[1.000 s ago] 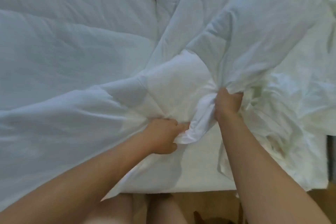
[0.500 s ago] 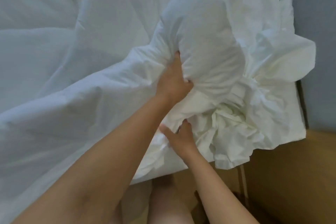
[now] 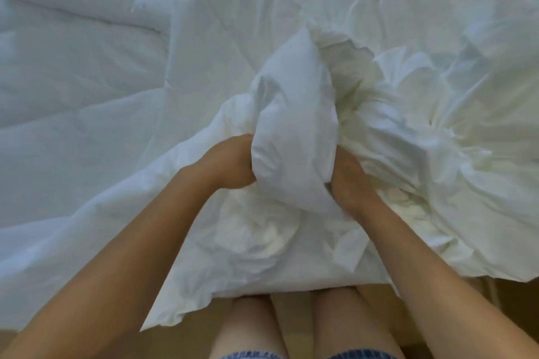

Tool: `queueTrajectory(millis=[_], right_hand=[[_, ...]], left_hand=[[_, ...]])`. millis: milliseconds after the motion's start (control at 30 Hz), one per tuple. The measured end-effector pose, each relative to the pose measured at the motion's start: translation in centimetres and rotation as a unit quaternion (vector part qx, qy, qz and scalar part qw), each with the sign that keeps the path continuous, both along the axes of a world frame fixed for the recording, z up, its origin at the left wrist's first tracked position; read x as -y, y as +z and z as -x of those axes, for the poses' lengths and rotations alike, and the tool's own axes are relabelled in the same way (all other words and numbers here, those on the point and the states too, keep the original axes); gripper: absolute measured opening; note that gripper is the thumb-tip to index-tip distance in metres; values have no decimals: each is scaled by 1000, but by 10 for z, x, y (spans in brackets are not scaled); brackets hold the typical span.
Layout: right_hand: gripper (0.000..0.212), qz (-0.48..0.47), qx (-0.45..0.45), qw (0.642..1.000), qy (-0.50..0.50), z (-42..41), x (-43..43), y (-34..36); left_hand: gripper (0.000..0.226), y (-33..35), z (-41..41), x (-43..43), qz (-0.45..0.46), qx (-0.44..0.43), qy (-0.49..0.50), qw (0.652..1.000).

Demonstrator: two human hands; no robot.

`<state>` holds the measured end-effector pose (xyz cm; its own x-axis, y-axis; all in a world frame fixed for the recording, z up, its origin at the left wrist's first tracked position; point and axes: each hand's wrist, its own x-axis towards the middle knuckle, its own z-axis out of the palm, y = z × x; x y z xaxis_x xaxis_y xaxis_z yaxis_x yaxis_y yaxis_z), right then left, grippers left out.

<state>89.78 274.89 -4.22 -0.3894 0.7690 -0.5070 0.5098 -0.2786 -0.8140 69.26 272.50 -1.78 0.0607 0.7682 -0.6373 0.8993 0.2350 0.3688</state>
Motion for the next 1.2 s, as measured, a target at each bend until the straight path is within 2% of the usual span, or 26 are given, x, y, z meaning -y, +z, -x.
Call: queueTrajectory(millis=[100, 167, 233, 300, 367, 467, 533, 600, 667, 733, 900, 933, 1000, 1067, 1100, 1133, 1200], right_hand=[[30, 47, 29, 997, -61, -9, 18, -5], [28, 21, 50, 980, -190, -9, 20, -8], [16, -42, -4, 939, -341, -2, 6, 0], [6, -111, -67, 919, -372, 12, -12, 10], [24, -209, -47, 928, -304, 31, -34, 18], [47, -281, 100, 943, -147, 64, -78, 16], [54, -296, 222, 929, -32, 83, -107, 8], [58, -313, 295, 901, 58, 100, -131, 0], [59, -335, 322, 877, 119, 119, -148, -3], [55, -356, 306, 870, 148, 146, -164, -4], [58, -308, 247, 900, 182, 228, -206, -37], [62, -286, 250, 905, 192, 241, -213, -47], [69, -274, 267, 898, 218, 261, -224, -68], [73, -329, 287, 860, 264, 275, -230, -86], [74, -357, 283, 844, 282, 283, -233, -92], [73, -371, 271, 840, 288, 291, -239, -97], [69, -359, 245, 864, 253, 308, -255, -103]], left_hand=[[42, 0, -11, -3, 77, 60, -17, 995], [43, -4, -16, -9, 97, 70, 11, 993], [40, -9, -20, -21, 79, 70, 67, 992], [27, -14, -20, -35, 40, 39, 70, 996], [20, -19, -18, -46, 6, 24, 29, 999], [28, -25, -1, -58, -31, 63, -10, 997], [31, -28, 22, -67, -61, 91, 49, 993], [30, -34, 49, -77, -109, 98, 161, 976], [31, -45, 75, -89, -162, 63, 245, 954], [37, -56, 104, -104, -194, 23, 307, 932], [52, -92, 162, -154, -231, 0, 461, 857], [52, -98, 168, -166, -247, -1, 495, 833], [53, -109, 182, -189, -270, 31, 586, 763], [60, -121, 193, -205, -259, 96, 662, 697], [63, -128, 198, -209, -250, 114, 671, 689], [65, -134, 202, -211, -244, 107, 656, 706], [68, -146, 206, -215, -233, 43, 585, 776]])
